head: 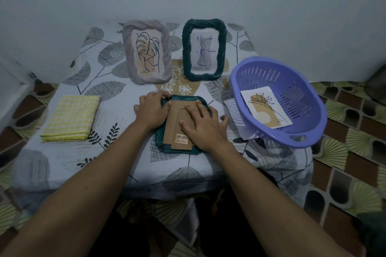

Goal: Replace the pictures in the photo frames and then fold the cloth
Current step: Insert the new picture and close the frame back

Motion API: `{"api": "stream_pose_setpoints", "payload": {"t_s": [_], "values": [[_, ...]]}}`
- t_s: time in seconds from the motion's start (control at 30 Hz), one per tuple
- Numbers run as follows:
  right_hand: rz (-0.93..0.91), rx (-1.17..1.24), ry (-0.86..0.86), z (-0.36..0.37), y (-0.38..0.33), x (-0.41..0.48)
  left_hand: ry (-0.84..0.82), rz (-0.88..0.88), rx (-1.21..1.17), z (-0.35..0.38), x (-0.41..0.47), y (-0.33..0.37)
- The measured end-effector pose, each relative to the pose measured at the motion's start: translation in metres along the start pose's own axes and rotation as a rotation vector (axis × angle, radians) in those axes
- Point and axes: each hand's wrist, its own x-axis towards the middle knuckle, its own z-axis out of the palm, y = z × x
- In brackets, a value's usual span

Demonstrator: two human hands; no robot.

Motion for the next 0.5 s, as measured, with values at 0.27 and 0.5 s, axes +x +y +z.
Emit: {"api": "stream_pose_setpoints", "payload": {"t_s": [0.27, 0.5], "values": [[0.004, 0.023, -0.006, 0.001, -0.001, 0.001, -0.112, -0.027, -0.016, -0.004, 0.007, 0.002], [0.004, 0.033, -0.014, 0.000, -0.001, 0.000, -0.151, -0.048, 0.025, -0.010, 0.006, 0.009]]}}
